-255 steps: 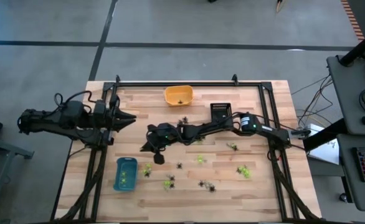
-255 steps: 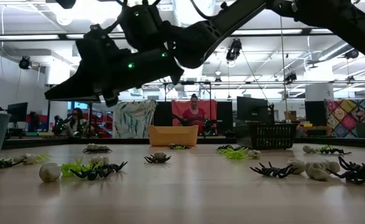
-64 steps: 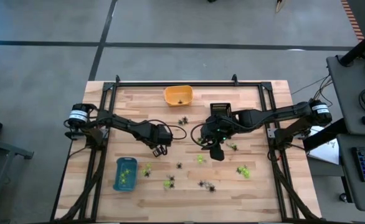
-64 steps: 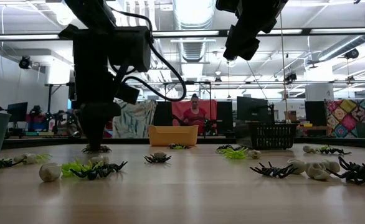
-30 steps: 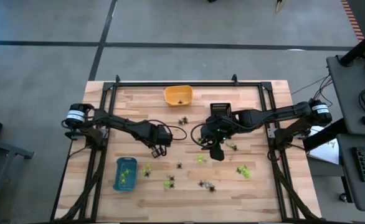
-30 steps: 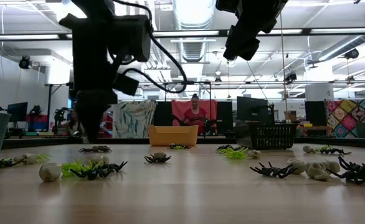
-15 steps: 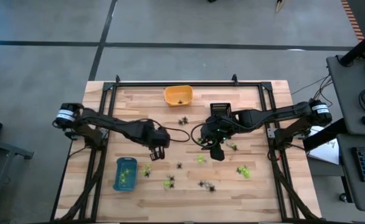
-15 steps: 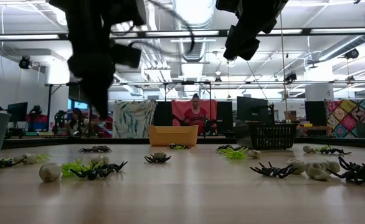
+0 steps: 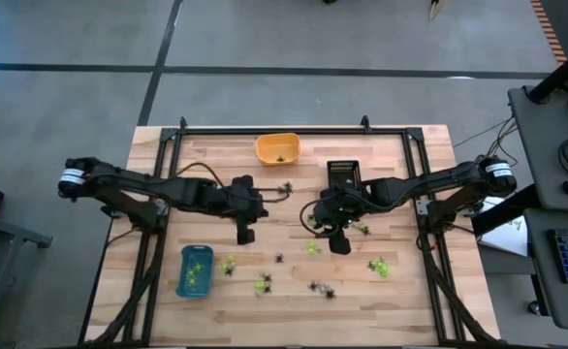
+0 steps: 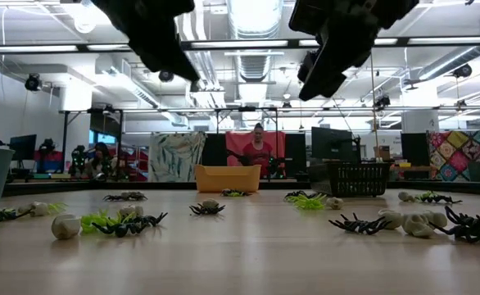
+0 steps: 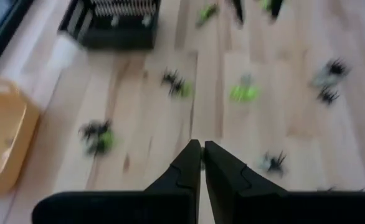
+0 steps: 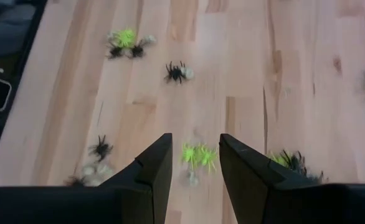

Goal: Sort Halloween decoration
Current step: Put the white skull toy into the black bin

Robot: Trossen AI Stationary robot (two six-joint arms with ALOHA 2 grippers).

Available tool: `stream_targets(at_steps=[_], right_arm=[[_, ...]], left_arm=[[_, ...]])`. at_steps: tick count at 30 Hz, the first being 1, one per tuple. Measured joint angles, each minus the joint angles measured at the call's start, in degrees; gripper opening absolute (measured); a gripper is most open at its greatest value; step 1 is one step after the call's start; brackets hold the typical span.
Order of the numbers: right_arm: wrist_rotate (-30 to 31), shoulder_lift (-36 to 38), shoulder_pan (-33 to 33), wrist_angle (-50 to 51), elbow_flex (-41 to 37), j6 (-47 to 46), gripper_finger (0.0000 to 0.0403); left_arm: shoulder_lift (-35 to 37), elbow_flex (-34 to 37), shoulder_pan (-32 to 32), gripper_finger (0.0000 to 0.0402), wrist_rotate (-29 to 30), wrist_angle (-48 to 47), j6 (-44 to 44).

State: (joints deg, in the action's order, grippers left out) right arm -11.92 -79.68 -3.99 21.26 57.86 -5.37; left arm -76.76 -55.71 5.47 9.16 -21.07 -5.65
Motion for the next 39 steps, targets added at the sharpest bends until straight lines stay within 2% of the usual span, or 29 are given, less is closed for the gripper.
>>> stream_targets(at_steps=[7,11,15,18,20,22,25,32,39], right_arm=[[0.05,5.09,-0.06,-7.95,-4.92,4.64,0.0123],[0.36,9.15,0.99,-11.41,-6.71,8.68,0.0123],[3.49,12.61,2.81,-13.39,-8.60,12.26,0.0123],[4.92,14.73,4.70,-13.21,-9.63,13.83,0.0123],[4.98,15.96,6.22,-13.14,-10.00,13.97,0.0123],[4.99,16.95,7.39,-12.80,-10.44,13.98,0.0123],[4.53,18.68,8.58,-12.46,-11.47,14.22,0.0123],[4.43,22.20,8.97,-12.75,-13.62,13.69,0.0123],[4.39,22.73,8.90,-13.87,-13.70,12.46,0.0123]], left_arm=[[-1.30,0.03,-5.69,0.0000,-1.66,7.94,6.72],[-3.10,0.03,-12.02,0.0000,-8.11,12.37,11.04],[-5.99,0.04,-19.15,0.0000,-10.97,16.87,13.88],[-9.11,-0.53,-23.22,0.0000,-18.31,22.18,14.81],[-12.18,-1.35,-24.57,0.0000,-24.58,27.30,14.63],[-15.51,-2.51,-25.05,0.0000,-28.27,33.54,13.95],[-21.26,-6.21,-25.09,0.0000,-29.28,39.51,13.70],[-34.94,-19.21,-25.09,0.0000,-29.56,39.74,13.29],[-45.16,-28.02,-25.09,0.0000,-32.69,39.66,10.00]])
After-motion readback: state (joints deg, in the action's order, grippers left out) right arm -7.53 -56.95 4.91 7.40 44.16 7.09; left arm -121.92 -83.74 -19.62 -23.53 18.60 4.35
